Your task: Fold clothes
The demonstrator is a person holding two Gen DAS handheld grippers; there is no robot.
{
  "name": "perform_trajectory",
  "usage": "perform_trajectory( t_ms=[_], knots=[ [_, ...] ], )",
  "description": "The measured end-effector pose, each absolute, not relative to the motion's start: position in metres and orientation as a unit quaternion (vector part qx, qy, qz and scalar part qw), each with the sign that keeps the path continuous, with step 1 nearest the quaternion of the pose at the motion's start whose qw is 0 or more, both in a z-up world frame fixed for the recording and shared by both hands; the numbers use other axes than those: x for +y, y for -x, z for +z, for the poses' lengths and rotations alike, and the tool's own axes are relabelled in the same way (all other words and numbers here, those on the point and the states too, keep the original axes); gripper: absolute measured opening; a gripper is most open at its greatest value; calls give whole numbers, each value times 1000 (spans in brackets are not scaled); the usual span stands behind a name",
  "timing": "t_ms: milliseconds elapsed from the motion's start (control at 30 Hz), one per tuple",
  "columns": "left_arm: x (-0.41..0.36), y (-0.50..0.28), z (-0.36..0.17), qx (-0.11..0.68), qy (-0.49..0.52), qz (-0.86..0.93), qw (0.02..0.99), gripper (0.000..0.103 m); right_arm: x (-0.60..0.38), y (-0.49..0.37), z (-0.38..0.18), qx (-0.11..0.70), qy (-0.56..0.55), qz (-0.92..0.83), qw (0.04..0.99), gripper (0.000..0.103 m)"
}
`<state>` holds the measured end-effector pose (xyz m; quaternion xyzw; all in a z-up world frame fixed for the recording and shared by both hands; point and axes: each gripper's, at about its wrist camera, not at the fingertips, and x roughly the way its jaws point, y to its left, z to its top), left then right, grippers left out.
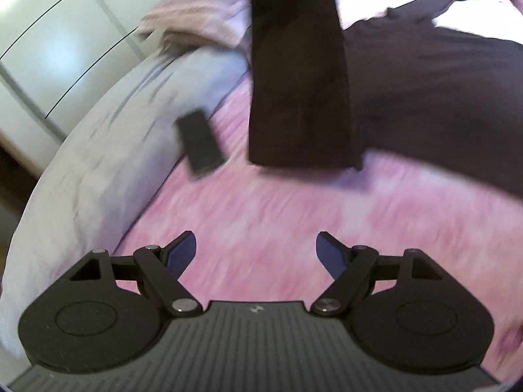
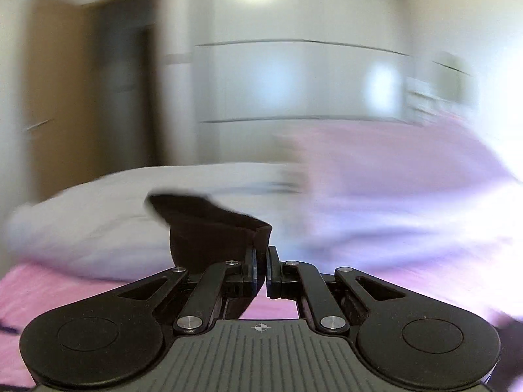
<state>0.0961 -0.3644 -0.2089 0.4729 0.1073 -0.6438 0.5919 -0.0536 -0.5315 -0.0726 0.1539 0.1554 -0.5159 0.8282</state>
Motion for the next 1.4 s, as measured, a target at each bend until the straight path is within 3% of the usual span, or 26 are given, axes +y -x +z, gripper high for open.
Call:
perform_trajectory(
  t_ms=[233, 600, 767, 900, 1167, 1300, 1400],
  knots=[
    [-424, 18, -223, 118, -496, -646, 567, 78, -607, 194, -200, 270, -268, -537, 753, 3],
    [-468, 122, -237, 156, -530, -635, 539, 78, -613, 254, -189, 231, -270, -459, 814, 3],
    [-481, 134, -230, 153, -527, -646, 530, 78, -630, 283, -238, 280, -378, -463, 751, 4],
    [-491, 135, -229, 146, -514, -659, 529, 78, -628, 310, -234, 266, -428, -493, 709, 25],
    [-536, 168, -230, 130, -494, -692, 510, 78, -610, 405, -196, 232, -442, -586, 638, 28],
    [-567, 208, -221, 93, -502, -709, 486, 78, -615, 473, -174, 214, -407, -652, 603, 56],
    [-593, 241, -217, 85, -506, -713, 477, 78, -627, 526, -158, 209, -362, -701, 578, 56]
  ],
)
